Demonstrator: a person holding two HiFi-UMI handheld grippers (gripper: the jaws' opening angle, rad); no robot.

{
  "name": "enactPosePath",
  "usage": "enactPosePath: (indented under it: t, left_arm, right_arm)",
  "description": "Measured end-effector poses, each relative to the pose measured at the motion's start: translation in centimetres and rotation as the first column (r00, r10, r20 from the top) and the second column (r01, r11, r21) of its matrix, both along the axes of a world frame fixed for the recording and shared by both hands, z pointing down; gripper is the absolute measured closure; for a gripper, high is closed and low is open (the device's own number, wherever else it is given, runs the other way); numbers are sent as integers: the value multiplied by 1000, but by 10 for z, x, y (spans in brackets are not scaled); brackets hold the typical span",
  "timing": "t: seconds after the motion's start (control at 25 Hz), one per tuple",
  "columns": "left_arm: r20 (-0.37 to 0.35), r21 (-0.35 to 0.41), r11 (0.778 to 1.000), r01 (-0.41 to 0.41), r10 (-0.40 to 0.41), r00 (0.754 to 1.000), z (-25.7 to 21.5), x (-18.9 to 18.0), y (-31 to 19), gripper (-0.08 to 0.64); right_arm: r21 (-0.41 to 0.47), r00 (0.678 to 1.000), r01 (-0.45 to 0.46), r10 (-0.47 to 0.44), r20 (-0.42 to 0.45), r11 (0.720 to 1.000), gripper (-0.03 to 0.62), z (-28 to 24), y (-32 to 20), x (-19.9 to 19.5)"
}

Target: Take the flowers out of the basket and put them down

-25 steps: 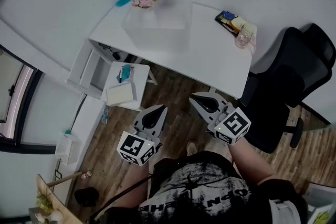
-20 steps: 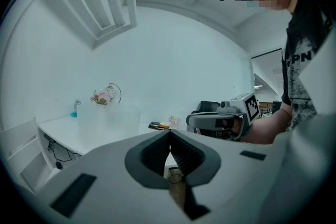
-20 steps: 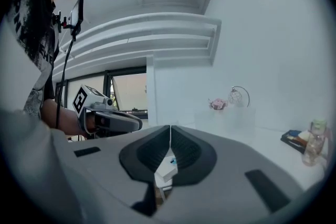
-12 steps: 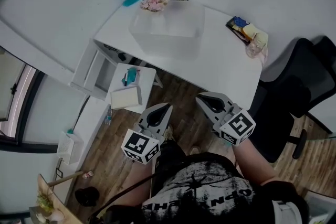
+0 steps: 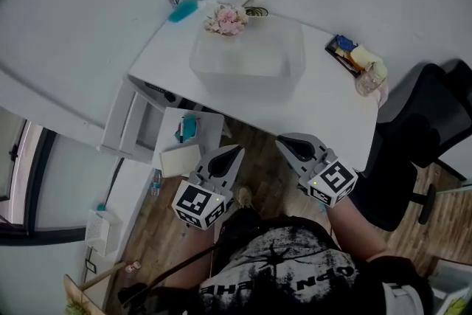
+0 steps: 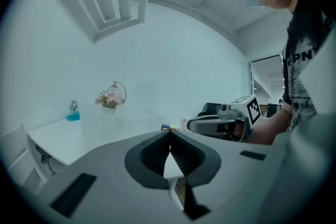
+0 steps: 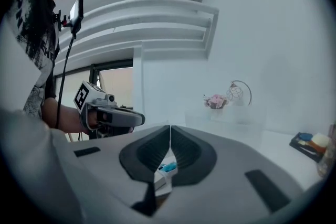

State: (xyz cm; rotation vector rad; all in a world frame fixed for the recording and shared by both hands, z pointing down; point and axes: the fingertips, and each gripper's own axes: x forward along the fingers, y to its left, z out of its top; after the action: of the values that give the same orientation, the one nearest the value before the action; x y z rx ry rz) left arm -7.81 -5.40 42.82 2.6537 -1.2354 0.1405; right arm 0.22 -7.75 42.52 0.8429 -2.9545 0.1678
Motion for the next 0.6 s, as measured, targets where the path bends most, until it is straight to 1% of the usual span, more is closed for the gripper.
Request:
enactPosePath:
  t: [0.16,0.28,0.4,0.6]
  left_arm:
    - [3,18,999,-43,43,999,-6,-28,-31,546]
    - [-4,32,997,-75,75,997,-12,-48,-52,545]
    - [-26,29,994,-108,109,994,-12,-63,-70,546]
    - [-30,39,988,-152,153,988,-11,-83,-92,546]
  right_arm:
    - [-4,999,-36,36,5,999,575,-5,-26,-27]
    - [10,997,-76,76,11,997,575,-12,-44,-43]
    - [31,994,-110,110,8,993,575,-16,-58,-57]
    - [39,990,-143,143,0,989,575,-11,-75,-81]
